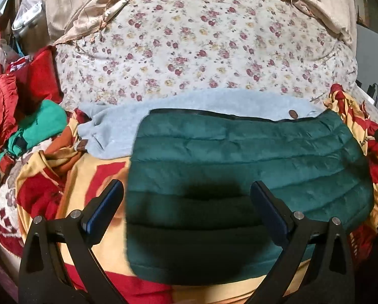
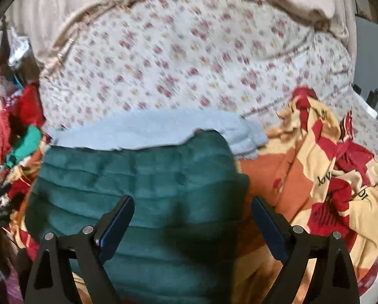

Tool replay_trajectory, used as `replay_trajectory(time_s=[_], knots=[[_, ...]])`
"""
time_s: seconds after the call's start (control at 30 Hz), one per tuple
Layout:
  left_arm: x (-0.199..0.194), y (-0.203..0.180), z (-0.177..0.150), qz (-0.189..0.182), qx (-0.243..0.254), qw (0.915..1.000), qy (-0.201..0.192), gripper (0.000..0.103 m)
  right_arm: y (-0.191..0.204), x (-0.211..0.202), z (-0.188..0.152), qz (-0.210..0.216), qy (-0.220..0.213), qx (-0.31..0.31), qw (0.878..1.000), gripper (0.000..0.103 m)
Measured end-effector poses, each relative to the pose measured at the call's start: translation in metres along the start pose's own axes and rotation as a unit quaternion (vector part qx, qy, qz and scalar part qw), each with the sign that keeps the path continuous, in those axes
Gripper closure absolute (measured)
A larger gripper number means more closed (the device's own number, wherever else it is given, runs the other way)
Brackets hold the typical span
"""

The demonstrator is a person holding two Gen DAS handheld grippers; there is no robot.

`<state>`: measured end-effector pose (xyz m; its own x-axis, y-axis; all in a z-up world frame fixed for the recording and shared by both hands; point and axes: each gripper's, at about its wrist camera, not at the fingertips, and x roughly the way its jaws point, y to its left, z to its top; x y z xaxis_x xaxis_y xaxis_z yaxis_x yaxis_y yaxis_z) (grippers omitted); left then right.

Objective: Fold large clothes

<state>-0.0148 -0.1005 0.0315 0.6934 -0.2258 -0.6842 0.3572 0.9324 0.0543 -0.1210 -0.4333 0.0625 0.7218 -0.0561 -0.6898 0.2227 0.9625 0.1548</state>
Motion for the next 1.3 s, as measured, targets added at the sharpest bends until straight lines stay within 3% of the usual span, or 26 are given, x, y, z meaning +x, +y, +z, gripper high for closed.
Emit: replay_trajectory(time_s=[0.17,0.37,0.6,1.3], knots=[[-0.001,-0.025,-0.009,0.008,-0.001,1.0,0.004,0.002,0.052,-0.001,-0.01,0.014,-0.016,-0.009,1.0,0.006],[-0.006,-0.031,-0.014,0.014,-0.022,0.9997,-0.006,0.002,0.077,0.014,-0.033,0.013,-0.008,-0.014,1.0,0.006],[-0.009,-0.033,-0.02,0.04,-0.027,0.9985,-0.024,0.002,0.09,0.029,-0.049,0.021,0.004,-0.008,1.0,0.006],[0.0,-0.025,-0.035,0.032,-0.061,0.9975,-0.015,0.002,0.115,0.04,-0.061,0.012,0.01,-0.055,0.998,0.006]])
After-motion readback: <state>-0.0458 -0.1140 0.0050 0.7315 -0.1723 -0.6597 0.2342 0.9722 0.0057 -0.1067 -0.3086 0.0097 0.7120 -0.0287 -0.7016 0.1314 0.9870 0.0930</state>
